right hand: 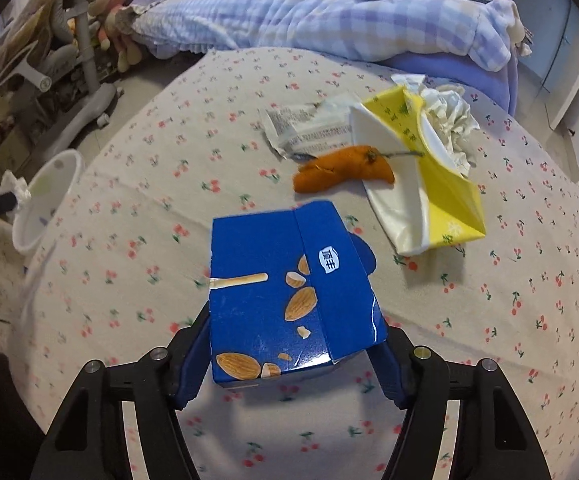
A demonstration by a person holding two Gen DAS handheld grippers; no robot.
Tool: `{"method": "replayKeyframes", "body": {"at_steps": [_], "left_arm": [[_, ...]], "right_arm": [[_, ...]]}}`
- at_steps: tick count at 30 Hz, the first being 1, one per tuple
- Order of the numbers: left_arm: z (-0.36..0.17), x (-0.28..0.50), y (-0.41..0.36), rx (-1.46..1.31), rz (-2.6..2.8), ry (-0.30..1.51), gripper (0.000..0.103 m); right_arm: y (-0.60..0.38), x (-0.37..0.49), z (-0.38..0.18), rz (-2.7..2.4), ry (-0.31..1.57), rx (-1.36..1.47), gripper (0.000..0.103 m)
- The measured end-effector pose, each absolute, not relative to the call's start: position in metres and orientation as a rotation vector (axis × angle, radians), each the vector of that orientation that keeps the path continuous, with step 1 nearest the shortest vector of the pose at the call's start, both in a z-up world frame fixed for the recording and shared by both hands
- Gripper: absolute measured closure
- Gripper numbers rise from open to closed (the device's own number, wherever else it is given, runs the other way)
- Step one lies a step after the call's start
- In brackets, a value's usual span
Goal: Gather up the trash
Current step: 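Carry the tissue and blue box to the wastebasket and open both tools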
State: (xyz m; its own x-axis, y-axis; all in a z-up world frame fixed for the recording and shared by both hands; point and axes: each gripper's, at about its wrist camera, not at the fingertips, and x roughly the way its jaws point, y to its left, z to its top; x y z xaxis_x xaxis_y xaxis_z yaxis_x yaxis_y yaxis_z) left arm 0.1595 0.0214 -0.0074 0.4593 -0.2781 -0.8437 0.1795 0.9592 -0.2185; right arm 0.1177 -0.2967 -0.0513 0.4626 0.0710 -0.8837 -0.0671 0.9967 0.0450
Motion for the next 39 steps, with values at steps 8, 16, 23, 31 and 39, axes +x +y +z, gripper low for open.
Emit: {"method": "replayKeyframes", "body": {"at_steps": [8, 16, 23, 31, 39], "left_arm": [[-0.014, 0.168, 0.086, -0.154, -0.175, 1.068, 0.092], [-0.026, 0.179, 0.121, -0.146, -0.122, 1.076, 0.092], [-0.026, 0.182, 0.14, -0.121, -0.052, 1.063, 0.024], [-0.031, 0.172, 0.165, -0.069, 0.081, 1.093, 0.007], [-0.033, 0.16, 0.189, -0.054, 0.125, 1.111, 0.006]], "right_arm": [[-0.264, 0.132, -0.037, 0.11, 1.063, 0.069, 0.052], [-0.227, 0.147, -0.02, 0.148, 1.021, 0.141, 0.052], [-0.178, 0.159, -0.008, 0.224, 0.983, 0.143, 0.052], [-0.118, 0.177, -0.008, 0.312, 0.978, 0.15, 0.052], [-0.051, 0.197, -0.021, 0.399, 0.993, 0.151, 0.052]]}}
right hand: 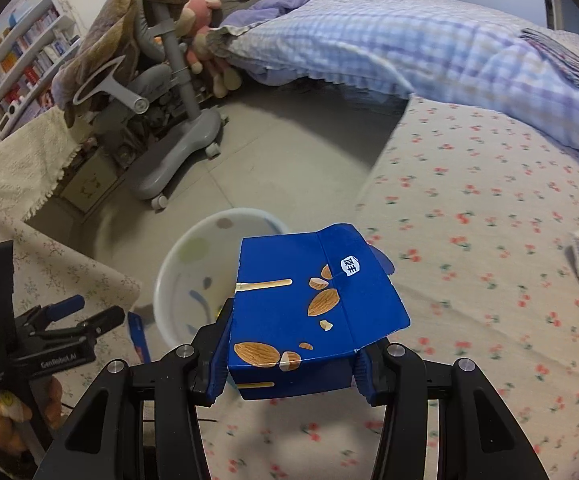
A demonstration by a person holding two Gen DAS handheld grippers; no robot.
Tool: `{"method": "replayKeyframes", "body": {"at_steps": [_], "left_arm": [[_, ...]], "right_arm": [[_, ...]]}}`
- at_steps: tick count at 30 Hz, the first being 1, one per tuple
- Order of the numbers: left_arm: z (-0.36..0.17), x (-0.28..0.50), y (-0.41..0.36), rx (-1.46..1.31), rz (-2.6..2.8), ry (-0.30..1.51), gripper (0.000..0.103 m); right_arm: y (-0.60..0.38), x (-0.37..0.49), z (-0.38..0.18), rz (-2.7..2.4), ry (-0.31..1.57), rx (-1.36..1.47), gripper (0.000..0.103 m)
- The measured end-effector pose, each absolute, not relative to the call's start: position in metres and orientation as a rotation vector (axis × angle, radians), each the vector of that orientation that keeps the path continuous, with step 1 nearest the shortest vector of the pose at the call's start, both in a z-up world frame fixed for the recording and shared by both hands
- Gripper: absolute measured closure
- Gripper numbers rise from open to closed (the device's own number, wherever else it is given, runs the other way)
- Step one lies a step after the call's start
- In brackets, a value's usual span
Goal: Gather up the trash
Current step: 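Carry the tissue and blue box to the wastebasket and open both tools, then return to the table and grasp the yellow wrapper with the right tool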
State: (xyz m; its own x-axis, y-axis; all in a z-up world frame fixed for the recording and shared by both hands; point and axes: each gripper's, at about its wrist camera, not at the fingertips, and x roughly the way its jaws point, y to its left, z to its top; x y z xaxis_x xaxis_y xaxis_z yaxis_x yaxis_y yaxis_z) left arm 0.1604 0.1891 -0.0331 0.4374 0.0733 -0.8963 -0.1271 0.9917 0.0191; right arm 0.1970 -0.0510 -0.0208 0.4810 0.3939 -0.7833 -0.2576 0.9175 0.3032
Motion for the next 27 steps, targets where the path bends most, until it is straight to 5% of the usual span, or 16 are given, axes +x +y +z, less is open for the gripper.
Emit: {"method": "replayKeyframes", "body": {"at_steps": [7, 10, 27], "left_arm": [[-0.03, 0.157, 0.202, -0.088, 0.136, 1.114, 0.006], [-0.029, 0.156, 0.202, -0.093, 0.135, 1.119, 0.006], [-0.022, 0.166, 0.146, -0.093, 0.016, 1.128, 0.006]], "right_arm": [[-0.009, 0.208, -0.034, 0.447, 0.994, 0.151, 0.048], [-0.001, 0.209, -0.037, 0.474, 0.997, 0.159, 0.024], [-0.134, 0.183, -0.006, 0.155, 0.927, 0.159, 0.023]]}}
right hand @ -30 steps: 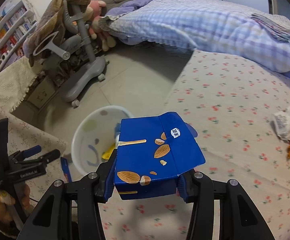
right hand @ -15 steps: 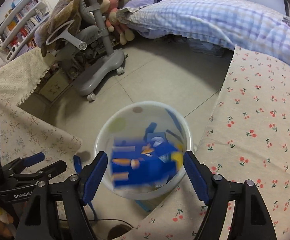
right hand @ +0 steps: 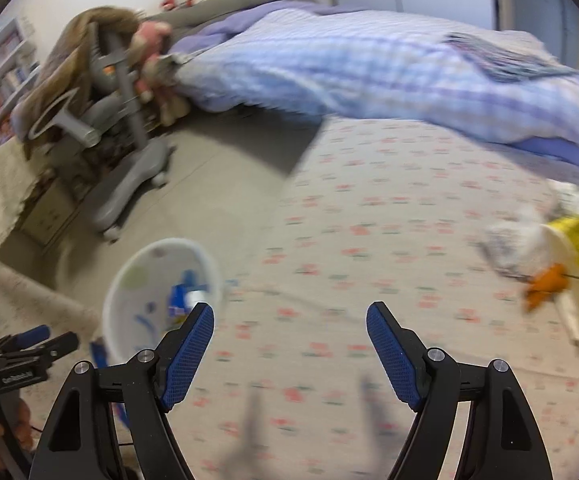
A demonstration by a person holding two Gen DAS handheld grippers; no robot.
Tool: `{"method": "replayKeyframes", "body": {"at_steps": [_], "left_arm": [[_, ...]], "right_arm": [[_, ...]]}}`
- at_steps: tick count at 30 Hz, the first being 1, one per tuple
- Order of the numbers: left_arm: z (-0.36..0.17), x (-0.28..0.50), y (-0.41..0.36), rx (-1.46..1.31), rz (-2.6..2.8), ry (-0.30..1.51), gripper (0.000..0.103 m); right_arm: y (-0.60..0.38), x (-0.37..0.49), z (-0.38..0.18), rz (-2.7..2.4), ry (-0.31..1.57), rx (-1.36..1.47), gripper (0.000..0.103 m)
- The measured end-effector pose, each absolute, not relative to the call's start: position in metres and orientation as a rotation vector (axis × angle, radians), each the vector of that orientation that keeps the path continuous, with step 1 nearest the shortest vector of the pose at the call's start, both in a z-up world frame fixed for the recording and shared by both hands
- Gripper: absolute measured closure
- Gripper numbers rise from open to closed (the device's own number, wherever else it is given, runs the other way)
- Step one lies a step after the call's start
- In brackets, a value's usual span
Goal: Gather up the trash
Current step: 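Return to the table and grasp the yellow wrapper with the right tool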
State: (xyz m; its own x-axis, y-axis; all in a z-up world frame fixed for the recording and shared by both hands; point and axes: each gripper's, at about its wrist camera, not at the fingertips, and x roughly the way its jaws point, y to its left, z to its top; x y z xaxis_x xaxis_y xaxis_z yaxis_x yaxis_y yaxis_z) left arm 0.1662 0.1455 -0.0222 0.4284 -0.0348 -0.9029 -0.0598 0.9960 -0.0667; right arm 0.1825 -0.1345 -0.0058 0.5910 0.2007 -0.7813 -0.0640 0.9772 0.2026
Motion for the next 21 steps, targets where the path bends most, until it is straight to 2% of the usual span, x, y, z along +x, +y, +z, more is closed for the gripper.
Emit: {"method": "replayKeyframes", "body": {"at_steps": [12, 21], "left_arm": [[-0.019, 0.196, 0.012, -0.01, -0.195, 1.136, 0.006], [-0.024, 0.229, -0.106, 0.012, -0.397, 1.134, 0.006]], "right_arm": [[-0.291, 0.153, 0.008, -0.093, 0.866, 0.24, 0.022], [-0.387, 0.133, -0.009, -0.18, 0.871, 0.39, 0.022]]}}
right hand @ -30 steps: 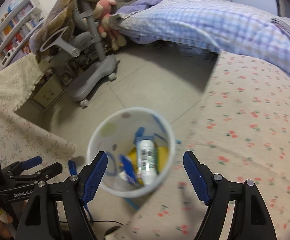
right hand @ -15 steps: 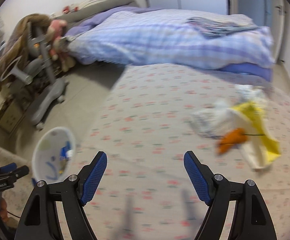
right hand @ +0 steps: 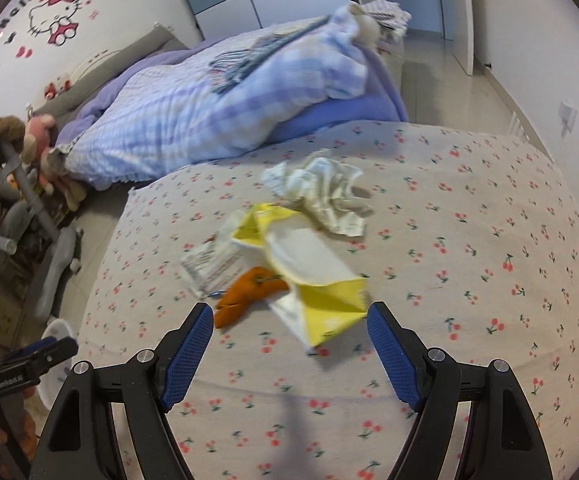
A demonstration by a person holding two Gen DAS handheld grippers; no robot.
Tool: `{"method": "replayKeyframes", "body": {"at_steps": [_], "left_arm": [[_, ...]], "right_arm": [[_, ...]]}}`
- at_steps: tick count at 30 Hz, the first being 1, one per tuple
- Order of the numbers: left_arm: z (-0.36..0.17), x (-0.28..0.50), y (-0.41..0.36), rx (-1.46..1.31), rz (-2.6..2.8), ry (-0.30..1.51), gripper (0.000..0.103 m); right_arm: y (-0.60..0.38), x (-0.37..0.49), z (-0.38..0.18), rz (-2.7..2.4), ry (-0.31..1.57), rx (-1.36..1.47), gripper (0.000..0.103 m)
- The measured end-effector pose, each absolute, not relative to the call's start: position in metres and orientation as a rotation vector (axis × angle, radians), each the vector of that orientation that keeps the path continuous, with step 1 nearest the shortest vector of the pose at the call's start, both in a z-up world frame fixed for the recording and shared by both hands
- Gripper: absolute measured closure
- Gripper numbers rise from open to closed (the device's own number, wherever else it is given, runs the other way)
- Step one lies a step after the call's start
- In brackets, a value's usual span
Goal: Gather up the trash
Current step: 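Return to the table and grasp the yellow wrapper with the right tool, then grasp the printed paper wrapper with the left tool while the right tool holds the yellow wrapper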
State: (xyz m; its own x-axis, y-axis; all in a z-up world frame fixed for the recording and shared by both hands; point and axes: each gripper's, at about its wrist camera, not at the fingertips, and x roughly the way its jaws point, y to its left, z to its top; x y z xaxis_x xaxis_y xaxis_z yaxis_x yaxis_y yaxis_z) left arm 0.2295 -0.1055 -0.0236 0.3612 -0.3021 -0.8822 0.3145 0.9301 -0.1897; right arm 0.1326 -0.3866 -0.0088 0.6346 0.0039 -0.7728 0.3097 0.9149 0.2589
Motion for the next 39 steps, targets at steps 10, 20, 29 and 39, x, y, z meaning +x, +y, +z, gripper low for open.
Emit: {"method": "replayKeyframes", "body": {"at_steps": [10, 20, 29, 39], "left_arm": [[-0.057, 0.267, -0.17, -0.091, -0.513, 1.143, 0.021], [-0.061, 0.278, -0.176, -0.154, -0.556, 1.116, 0.031], [-0.066, 0.277, -0.197, -0.187, -0.634, 1.123, 0.051], [-0.066, 0.268, -0.214, -0.152, -0.576, 1.09, 0.103]], "right_arm": [[-0.425, 0.145, -0.046, -0.113, 0.913, 0.592, 0.031], [-0.426, 0.159, -0.073, -0.061, 0.936, 0.656, 0.057], [-0.437, 0.147, -0.068, -0.049, 0.925, 0.674, 0.063], [-0.457, 0.118, -0.045, -0.106, 0.872, 0.65, 0.065]]}}
